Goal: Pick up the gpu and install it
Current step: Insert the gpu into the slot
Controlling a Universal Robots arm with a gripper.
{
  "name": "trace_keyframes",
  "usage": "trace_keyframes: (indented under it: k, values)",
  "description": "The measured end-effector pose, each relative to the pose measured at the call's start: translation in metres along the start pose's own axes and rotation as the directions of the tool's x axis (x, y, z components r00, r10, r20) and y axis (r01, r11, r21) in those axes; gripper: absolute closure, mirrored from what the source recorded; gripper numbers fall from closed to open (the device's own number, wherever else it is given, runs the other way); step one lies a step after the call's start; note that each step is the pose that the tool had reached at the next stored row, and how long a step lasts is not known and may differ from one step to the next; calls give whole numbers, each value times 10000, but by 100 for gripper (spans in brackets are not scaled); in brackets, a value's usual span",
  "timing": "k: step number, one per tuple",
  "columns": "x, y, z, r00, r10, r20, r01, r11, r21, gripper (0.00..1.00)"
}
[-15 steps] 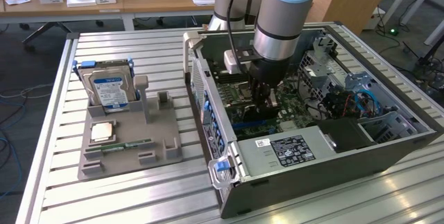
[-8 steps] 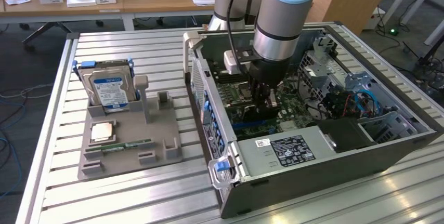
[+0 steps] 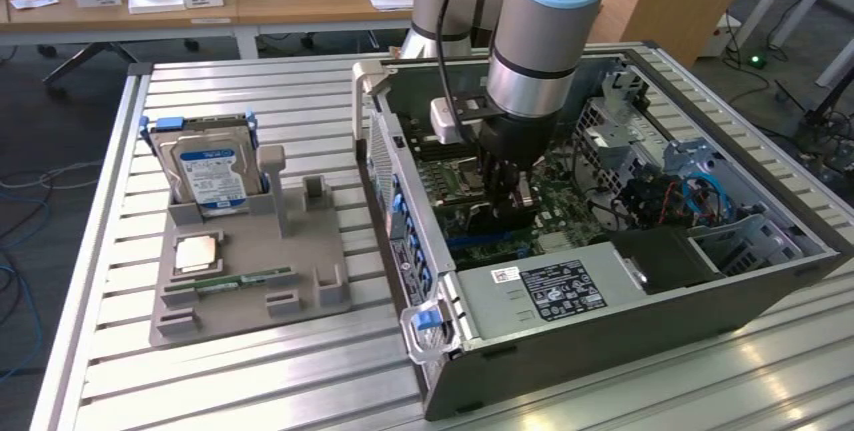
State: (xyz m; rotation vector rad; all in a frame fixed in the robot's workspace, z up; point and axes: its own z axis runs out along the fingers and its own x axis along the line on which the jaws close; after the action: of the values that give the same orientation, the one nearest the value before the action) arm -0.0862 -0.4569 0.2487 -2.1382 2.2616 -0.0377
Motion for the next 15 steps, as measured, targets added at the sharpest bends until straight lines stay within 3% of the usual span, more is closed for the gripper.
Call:
trace_keyframes:
  k: [15]
  values:
    - [0, 1, 24, 10000, 0, 1, 0, 10000, 1, 73]
